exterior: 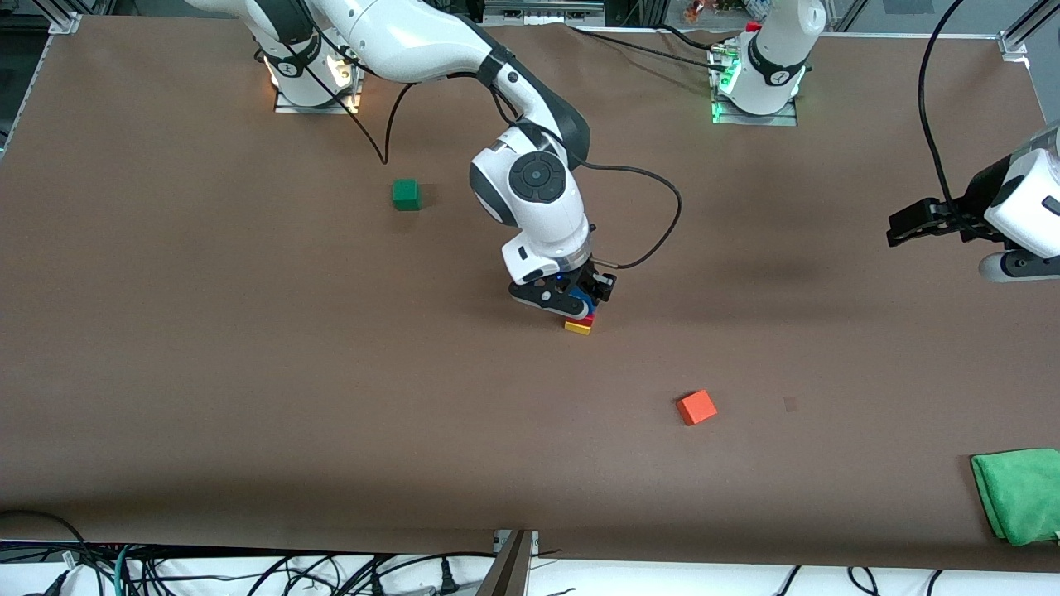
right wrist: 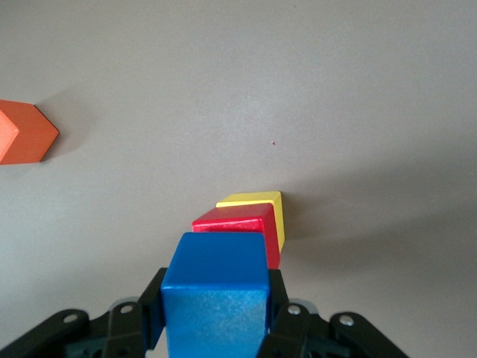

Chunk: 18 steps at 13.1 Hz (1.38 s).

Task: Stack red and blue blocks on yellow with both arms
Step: 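Open the right gripper and lift it away from the stack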

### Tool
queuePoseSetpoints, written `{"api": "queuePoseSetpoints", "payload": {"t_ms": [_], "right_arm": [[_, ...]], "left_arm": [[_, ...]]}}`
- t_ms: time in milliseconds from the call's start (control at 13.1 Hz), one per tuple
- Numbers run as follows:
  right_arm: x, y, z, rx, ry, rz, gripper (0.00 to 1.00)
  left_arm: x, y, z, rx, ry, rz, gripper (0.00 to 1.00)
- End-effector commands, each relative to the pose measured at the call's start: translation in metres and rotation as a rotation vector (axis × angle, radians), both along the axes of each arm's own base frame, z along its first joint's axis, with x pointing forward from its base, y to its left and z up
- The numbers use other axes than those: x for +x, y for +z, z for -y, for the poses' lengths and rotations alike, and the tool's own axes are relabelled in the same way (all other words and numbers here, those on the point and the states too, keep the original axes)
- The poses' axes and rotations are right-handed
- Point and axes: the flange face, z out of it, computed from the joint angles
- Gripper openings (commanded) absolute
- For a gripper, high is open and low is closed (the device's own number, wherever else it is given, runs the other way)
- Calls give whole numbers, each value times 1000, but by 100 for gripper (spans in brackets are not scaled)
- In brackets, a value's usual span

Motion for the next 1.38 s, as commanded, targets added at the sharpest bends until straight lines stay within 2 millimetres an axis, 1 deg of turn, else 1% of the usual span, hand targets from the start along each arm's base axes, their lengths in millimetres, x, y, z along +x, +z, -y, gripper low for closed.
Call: {"api": "queuePoseSetpoints", "payload": {"t_ms": [0, 76, 153, 229, 459, 535, 688, 765, 841, 918, 994, 1071, 1147, 1224, 1300], "right_arm": [[2, 5, -7, 9, -24, 20, 62], [3, 5, -6, 11, -25, 21, 68], [3, 5, -6, 14, -26, 24, 79], [3, 6, -6, 16, -26, 27, 100], [6, 9, -2, 7, -29, 17, 100], [9, 10, 5, -14, -32, -3, 100], [29, 47, 32, -25, -56, -28, 100], [37, 70, 46, -24, -69, -32, 100], [47, 97, 65, -24, -67, -24, 100], [54, 121, 84, -32, -28, -16, 100], [69, 138, 113, -45, 23, -6, 100], [82, 162, 146, -45, 46, -4, 100], [96, 172, 187, -60, 45, -41, 100], [100, 185, 213, -73, 89, -64, 100], [100, 197, 234, -88, 147, -77, 100]], "left_arm": [[-1, 6, 1, -18, -15, 13, 100], [0, 3, 1, -20, -15, 8, 100], [0, 3, 1, -20, -15, 8, 100], [0, 3, 1, -20, -15, 8, 100], [0, 3, 3, -16, -21, 8, 100], [0, 3, 4, -14, -22, 8, 100], [1, 2, 3, -17, -19, 7, 100], [2, 1, 4, -21, -18, 3, 100], [2, 4, 4, -21, -18, 11, 100], [5, 7, 3, -20, -13, 20, 100], [6, 8, 3, -20, -13, 23, 100], [6, 8, 4, -21, -14, 23, 100], [6, 9, 4, -22, -14, 25, 100], [6, 9, 4, -22, -13, 25, 100], [6, 8, 5, -20, -14, 23, 100]]}}
